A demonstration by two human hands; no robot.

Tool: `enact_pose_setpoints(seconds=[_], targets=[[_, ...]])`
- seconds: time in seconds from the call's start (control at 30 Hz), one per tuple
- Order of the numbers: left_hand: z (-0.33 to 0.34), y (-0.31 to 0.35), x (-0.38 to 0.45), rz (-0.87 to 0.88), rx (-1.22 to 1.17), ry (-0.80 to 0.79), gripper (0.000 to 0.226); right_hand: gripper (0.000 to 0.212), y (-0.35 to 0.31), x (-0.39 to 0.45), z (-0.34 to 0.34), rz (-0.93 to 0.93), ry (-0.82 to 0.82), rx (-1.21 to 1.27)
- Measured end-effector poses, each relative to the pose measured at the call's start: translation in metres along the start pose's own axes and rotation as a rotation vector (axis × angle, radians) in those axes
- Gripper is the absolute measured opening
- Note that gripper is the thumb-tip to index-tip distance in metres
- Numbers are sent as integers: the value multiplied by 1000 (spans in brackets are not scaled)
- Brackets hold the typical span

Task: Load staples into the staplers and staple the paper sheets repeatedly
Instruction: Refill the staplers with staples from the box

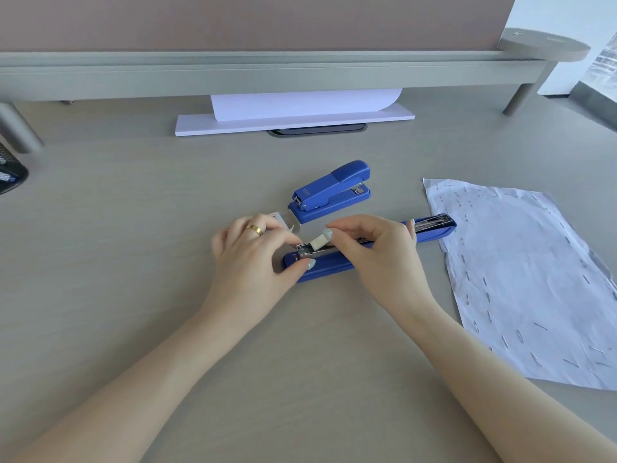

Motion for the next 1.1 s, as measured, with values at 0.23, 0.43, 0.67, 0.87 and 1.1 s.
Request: enact_pose_setpoints(seconds=[0.23,0.43,0.67,0.87,1.1], targets=[[1,1,0,14,-6,0,24,16,5,2,5,1,-26,57],[0,2,0,23,-16,3,28,16,10,3,8,3,-64,93],[0,5,-1,40,-14,-18,34,17,-1,1,8,-76,-74,-108],[1,14,-5,128,-44,-46,23,29,-2,0,4,-182,7,-219],[2,18,-8,205,-48,-38,24,38,-12,-3,6,-376,-86,-351]])
Point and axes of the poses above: each hand's wrist, its own x-axis towards the middle knuckle, its own z-axis out of the palm, y = z × x, the point moved 9 cm from there along x, towards the middle knuckle, and after that the axes turned 12 degrees about -z, right-handed, at the moved point
